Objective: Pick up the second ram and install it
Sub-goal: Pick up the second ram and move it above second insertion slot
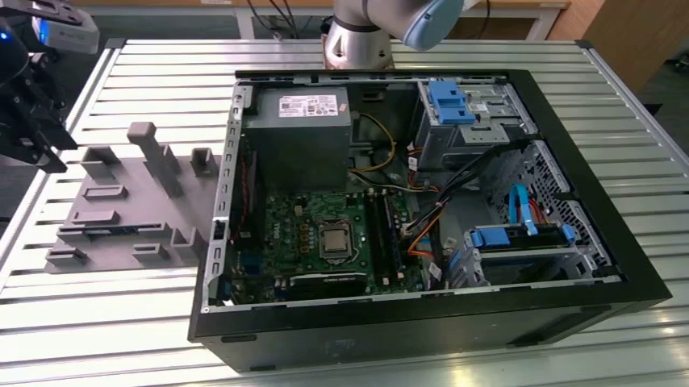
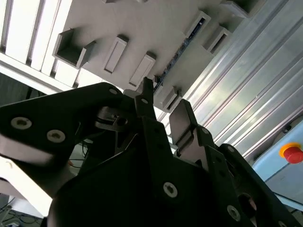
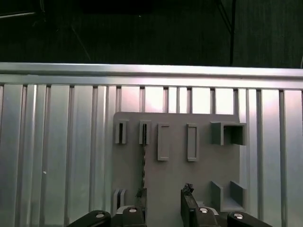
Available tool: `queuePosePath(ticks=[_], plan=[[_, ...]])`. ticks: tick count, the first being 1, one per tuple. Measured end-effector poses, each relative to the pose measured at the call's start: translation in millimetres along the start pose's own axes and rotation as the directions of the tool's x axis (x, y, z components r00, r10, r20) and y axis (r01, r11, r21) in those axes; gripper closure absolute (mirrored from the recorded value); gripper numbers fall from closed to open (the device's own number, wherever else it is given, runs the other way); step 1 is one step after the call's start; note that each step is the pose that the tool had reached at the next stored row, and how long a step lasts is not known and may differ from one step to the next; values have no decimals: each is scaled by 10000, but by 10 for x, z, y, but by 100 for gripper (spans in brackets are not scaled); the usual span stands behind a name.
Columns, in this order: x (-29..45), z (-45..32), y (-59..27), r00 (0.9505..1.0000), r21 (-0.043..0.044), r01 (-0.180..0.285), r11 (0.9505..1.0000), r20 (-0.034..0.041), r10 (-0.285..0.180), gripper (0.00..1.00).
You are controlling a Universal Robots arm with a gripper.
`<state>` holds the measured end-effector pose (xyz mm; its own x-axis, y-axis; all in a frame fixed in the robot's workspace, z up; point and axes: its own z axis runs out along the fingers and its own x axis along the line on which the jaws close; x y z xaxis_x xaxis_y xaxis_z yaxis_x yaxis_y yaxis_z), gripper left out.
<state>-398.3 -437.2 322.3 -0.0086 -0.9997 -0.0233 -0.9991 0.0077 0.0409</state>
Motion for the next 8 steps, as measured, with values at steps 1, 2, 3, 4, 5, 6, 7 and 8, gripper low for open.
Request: queuePosePath(ticks=[1, 2, 3, 4, 5, 6, 7, 8], plan=[[6, 18, 0, 10000, 1, -43, 10000, 2, 43, 58], [13, 36, -1, 10000, 1, -74, 10000, 3, 74, 58], [20, 53, -2, 10000, 1, -90, 10000, 4, 90, 58], [22, 68, -2, 10000, 2, -94, 10000, 5, 94, 58], [22, 71, -2, 10000, 0, -94, 10000, 4, 94, 58], [22, 71, -2, 10000, 0, -95, 10000, 4, 95, 58], [22, 71, -2, 10000, -1, -95, 10000, 2, 95, 58], [22, 71, -2, 10000, 0, -94, 10000, 3, 94, 58]])
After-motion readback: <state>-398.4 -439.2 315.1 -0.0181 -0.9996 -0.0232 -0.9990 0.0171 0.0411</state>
